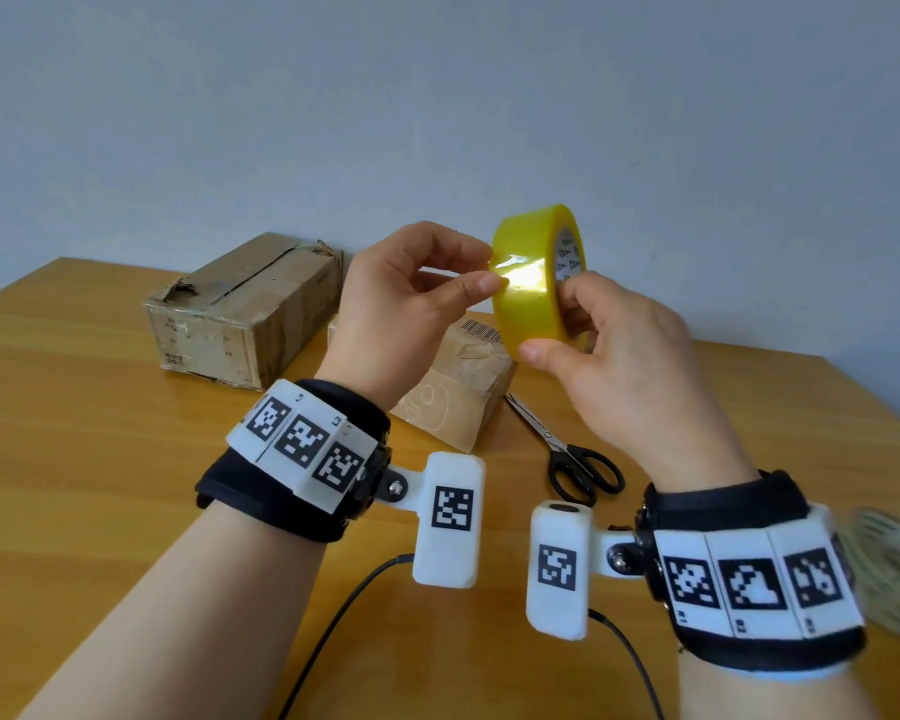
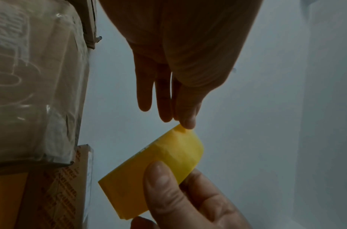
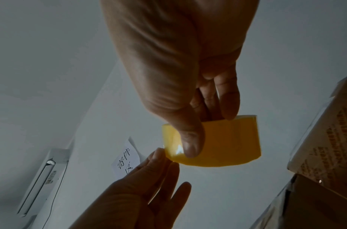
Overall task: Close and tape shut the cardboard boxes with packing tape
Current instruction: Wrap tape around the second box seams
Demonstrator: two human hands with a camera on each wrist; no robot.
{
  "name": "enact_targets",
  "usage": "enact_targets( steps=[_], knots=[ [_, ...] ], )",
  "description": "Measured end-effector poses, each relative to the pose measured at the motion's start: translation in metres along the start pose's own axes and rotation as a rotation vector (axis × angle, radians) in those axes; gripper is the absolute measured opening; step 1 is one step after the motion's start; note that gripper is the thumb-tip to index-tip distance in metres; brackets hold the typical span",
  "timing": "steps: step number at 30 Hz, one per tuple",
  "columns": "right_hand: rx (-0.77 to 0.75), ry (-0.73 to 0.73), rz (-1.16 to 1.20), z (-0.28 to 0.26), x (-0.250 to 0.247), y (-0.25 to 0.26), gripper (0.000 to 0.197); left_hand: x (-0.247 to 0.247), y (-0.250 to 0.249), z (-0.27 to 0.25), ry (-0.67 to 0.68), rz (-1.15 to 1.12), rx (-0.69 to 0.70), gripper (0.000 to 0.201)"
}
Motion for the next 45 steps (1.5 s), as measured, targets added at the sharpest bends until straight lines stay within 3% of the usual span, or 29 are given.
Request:
enact_targets(
  steps=[8, 13, 18, 23, 32, 34, 37, 42, 45],
  knots=[
    [-0.045, 0.037, -0.070, 0.001, 0.002, 0.002, 0.028, 0.000, 0.000, 0.001, -0.004, 0.084, -0.002, 0.004],
    [-0.032, 0.039, -0.073, 0.002, -0.001, 0.000, 0.028, 0.006, 0.001, 0.001, -0.003, 0.218, 0.019, 0.011],
    [0.027, 0.088, 0.039, 0.002, 0.007, 0.002, 0.029, 0.011, -0.001, -0.003, -0.073, 0.450, 0.191, 0.009],
    [0.095, 0.113, 0.140, 0.001, 0.008, -0.002, 0.032, 0.010, -0.001, -0.002, -0.026, 0.417, 0.205, 0.010],
    [0.059, 0.008, 0.332, -0.001, 0.004, -0.001, 0.085, 0.018, -0.014, -0.012, 0.145, 0.255, 0.234, 0.012],
    [0.053, -0.002, 0.350, -0.002, 0.001, -0.004, 0.079, 0.023, -0.015, -0.015, 0.180, 0.245, 0.242, 0.011],
    [0.088, -0.020, 0.382, -0.001, -0.001, -0.014, 0.054, 0.027, -0.011, -0.015, 0.206, 0.219, 0.209, 0.014],
    [0.072, 0.056, 0.458, -0.001, 0.011, -0.021, 0.016, 0.022, 0.008, -0.006, 0.132, 0.103, 0.049, 0.011],
    [0.077, 0.052, 0.402, 0.001, 0.015, -0.026, 0.010, 0.020, 0.011, -0.005, 0.121, 0.030, -0.005, 0.007]
  ],
)
Point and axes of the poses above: each hand's wrist, its own z-axis towards the middle knuckle, its own x-axis out of the palm, y = z × x, the point moved 5 cm from there along z, towards the middle knuckle, and after that the axes turned 13 degrees about -x, right-handed, at the moved point
